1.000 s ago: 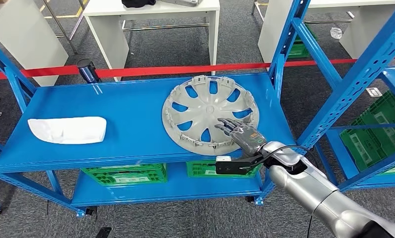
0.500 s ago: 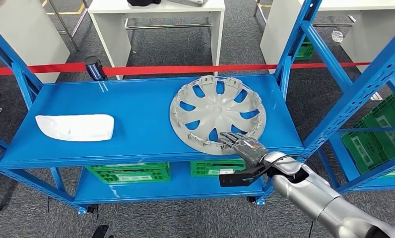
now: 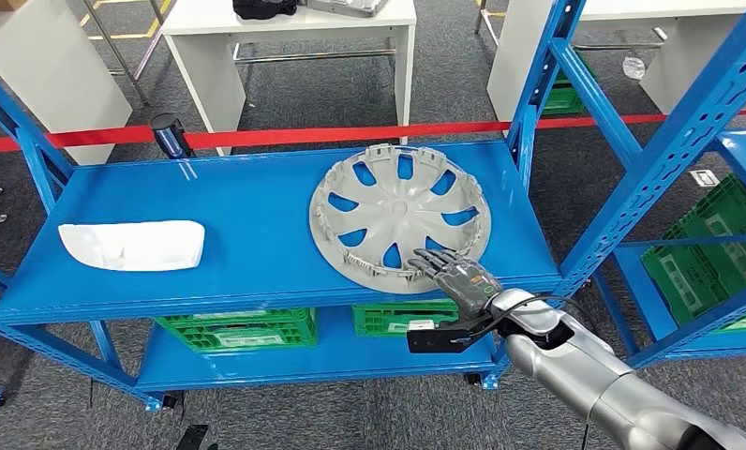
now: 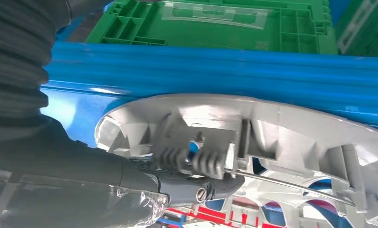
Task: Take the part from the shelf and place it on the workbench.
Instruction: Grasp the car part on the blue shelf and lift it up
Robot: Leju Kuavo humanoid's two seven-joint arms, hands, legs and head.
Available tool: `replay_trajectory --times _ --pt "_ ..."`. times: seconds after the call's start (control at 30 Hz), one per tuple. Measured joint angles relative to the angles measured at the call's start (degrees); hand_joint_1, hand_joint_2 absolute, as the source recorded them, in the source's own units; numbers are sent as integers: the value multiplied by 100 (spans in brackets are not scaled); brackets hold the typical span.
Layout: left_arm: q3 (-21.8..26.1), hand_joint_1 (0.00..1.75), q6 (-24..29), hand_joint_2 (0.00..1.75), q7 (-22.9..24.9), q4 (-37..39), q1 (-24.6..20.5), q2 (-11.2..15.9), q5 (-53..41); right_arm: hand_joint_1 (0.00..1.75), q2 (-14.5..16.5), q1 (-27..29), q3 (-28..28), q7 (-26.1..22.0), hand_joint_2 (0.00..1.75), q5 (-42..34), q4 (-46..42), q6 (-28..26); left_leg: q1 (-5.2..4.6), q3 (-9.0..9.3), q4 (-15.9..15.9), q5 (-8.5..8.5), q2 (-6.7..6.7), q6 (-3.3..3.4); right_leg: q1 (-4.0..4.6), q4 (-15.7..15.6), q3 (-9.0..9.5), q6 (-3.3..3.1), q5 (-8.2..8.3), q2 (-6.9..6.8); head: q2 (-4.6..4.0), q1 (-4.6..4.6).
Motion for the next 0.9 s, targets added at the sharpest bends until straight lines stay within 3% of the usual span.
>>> replay_trajectory --times 0.07,0.17,0.2,0.3,0.37,0.4,0.43,0.47,0.5,0.57,0.7,0.73,0.83,0.87,0.9 --pt "4 0 0 0 -1 0 -1 -3 0 0 29 -8 -4 24 175 16 50 -9 -28 171 -339 37 -2 46 24 -7 -10 39 7 4 0 5" --pt "10 0 0 0 -1 0 15 -11 0 0 44 -12 -26 56 175 38 104 -20 -38 215 -415 70 7 163 24 -5 -31 125 9 9 0 11" --pt "12 0 0 0 -1 0 15 -18 0 0 41 -10 -33 65 175 43 119 -21 -29 235 -452 100 18 206 25 104 -88 131 -57 9 0 21" --pt "21 0 0 0 -2 1 18 -33 0 4 43 5 -45 82 175 56 166 -25 -36 230 -496 150 55 280 26 1088 -561 74 -501 6 0 49" --pt "26 0 -2 0 -2 2 27 -37 0 79 51 9 -52 86 175 67 190 -28 -48 218 -494 154 65 287 24 1602 -798 90 -649 5 0 51" --pt "29 0 -4 0 -3 2 29 -40 1 121 56 5 -55 82 175 72 201 -29 -48 220 -491 154 64 286 22 1553 -769 125 -598 3 0 52" --pt "34 0 -5 0 -8 1 30 -44 1 160 61 -3 -56 75 175 76 212 -30 -47 225 -487 152 60 282 18 1299 -640 164 -483 2 0 53" --pt "39 0 -7 0 -14 1 31 -50 2 168 68 -14 -57 65 175 79 220 -33 -46 228 -479 148 55 273 12 889 -433 201 -330 -1 0 54" --pt "45 0 -7 0 -23 1 30 -55 2 171 76 -28 -57 47 175 83 226 -43 -60 224 -457 136 48 251 13 487 -231 211 -196 -3 0 53" --pt "62 0 -3 0 -40 2 31 -58 3 172 103 -52 -62 6 175 86 236 -73 -83 210 -421 116 36 196 21 16 10 157 -50 -4 0 48" --pt "80 0 1 0 -54 1 45 -57 4 173 175 -112 -68 -31 175 86 257 -105 -51 146 -305 31 11 73 17 -43 42 11 -6 -11 0 42" --pt "81 0 2 0 -54 1 50 -55 3 173 193 -126 -69 -31 175 86 261 -109 -40 55 -108 -96 7 41 -1 -50 46 -15 3 -16 0 35" --pt "87 0 2 0 -55 2 78 -50 5 174 232 -137 -80 -32 175 84 278 -116 -6 -440 972 -593 5 -33 -7 -48 40 -48 6 -23 0 20" --pt "89 0 2 0 -55 2 90 -49 6 175 240 -136 -86 -32 175 80 288 -117 1 -549 1197 -641 5 -43 -7 -47 39 -48 5 -23 0 20" --pt "90 0 2 0 -55 2 99 -49 7 175 247 -135 -92 -32 175 77 296 -117 6 -555 1201 -578 5 -46 -8 -47 41 -47 5 -23 0 20"
